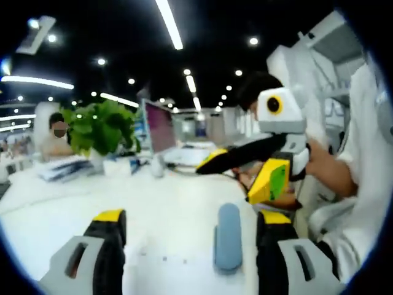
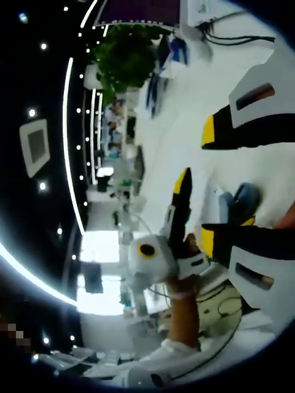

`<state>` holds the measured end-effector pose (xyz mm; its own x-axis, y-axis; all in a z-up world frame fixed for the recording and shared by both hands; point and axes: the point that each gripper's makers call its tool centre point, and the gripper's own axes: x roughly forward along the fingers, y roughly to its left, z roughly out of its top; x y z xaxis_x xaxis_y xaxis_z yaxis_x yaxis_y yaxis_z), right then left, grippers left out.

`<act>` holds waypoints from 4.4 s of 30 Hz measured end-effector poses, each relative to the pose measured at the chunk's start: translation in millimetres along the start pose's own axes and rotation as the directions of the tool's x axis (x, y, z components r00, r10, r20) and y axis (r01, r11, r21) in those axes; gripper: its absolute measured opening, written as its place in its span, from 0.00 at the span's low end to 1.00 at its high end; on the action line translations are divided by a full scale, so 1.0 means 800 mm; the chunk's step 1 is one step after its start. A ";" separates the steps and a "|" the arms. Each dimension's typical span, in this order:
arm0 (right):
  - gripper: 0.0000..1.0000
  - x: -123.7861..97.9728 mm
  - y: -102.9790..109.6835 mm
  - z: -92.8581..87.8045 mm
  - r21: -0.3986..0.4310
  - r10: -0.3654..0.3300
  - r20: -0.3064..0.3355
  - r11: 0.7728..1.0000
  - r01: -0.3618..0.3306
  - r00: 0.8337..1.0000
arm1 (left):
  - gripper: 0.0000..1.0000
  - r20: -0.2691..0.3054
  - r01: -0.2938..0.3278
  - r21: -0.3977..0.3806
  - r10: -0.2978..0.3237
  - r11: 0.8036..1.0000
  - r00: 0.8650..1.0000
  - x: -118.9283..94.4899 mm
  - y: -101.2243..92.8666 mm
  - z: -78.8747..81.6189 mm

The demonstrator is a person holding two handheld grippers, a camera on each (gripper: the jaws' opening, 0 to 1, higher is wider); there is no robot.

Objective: Pick up the paper insert the paper into the punch align the paper edges press the punch to punch holes

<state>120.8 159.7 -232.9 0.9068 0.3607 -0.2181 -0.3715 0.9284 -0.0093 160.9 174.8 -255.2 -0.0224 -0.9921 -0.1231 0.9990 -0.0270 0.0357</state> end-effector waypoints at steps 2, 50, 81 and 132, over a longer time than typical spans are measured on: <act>0.52 -0.006 -0.006 -0.006 -0.009 0.012 -0.031 1.000 -0.013 0.999 | 0.87 0.017 -0.018 0.001 0.018 1.000 1.000 -0.022 0.003 0.013; 0.28 0.025 0.038 -0.090 -0.028 0.556 -0.177 0.822 -0.569 0.812 | 0.81 -0.197 -0.188 -0.052 0.175 0.981 0.965 -0.172 0.018 -0.088; 0.23 0.027 0.026 -0.086 -0.025 0.557 -0.193 0.820 -0.571 0.808 | 0.76 -0.198 -0.176 -0.053 0.163 0.983 0.967 -0.177 0.034 -0.090; 0.23 0.150 -0.108 -0.061 0.015 0.079 -0.183 0.997 -0.077 0.980 | 0.76 -0.193 -0.186 -0.052 0.173 0.981 0.966 -0.172 0.027 -0.089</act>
<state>251.9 117.9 -305.5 0.8228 0.4103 -0.3933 -0.4374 0.8990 0.0227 187.9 319.2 -308.5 0.1587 -0.9395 -0.3037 0.9864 0.1645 0.0066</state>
